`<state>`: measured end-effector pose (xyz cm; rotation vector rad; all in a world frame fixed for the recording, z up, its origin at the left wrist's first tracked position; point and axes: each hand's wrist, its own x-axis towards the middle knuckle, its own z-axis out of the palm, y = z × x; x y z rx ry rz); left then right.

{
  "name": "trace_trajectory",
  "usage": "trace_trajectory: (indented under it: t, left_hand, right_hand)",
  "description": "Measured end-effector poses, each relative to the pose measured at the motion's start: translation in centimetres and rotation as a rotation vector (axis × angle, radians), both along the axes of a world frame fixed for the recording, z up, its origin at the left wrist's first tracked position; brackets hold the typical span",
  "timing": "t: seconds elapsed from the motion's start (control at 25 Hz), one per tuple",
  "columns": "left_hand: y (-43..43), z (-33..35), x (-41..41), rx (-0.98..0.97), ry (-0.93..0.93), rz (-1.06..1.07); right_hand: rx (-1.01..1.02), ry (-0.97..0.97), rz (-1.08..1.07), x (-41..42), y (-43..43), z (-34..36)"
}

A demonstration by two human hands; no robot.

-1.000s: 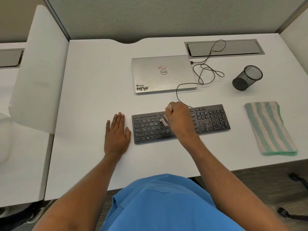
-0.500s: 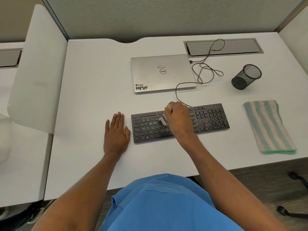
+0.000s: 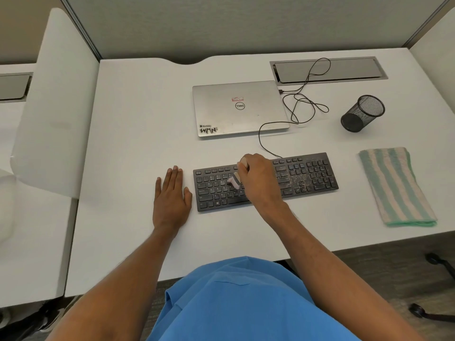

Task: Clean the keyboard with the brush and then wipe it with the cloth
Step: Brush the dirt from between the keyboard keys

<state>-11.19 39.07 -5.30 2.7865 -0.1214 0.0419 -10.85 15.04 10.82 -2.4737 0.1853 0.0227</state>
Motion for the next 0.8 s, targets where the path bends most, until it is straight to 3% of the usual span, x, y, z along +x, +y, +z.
trace_trajectory:
  t: [0.28, 0.48, 0.6, 0.68, 0.8]
  left_hand:
    - [-0.1, 0.2, 0.0, -0.002, 0.007, 0.002]
    - [0.0, 0.2, 0.0, -0.004, 0.009, 0.004]
    - [0.0, 0.1, 0.0, 0.007, 0.014, -0.002]
    - [0.0, 0.1, 0.1, 0.014, 0.015, -0.001]
    - [0.0, 0.0, 0.0, 0.019, 0.022, 0.000]
  right_hand:
    - [-0.139, 0.127, 0.095, 0.1, -0.9, -0.1]
    - [-0.042, 0.086, 0.120, 0.8, -1.9, 0.7]
    - [-0.019, 0.225, 0.293, 0.9, -0.3, 2.3]
    - [-0.055, 0.221, 0.377, 0.8, 1.2, 2.2]
    - [-0.037, 0.253, 0.372, 0.4, 1.3, 1.3]
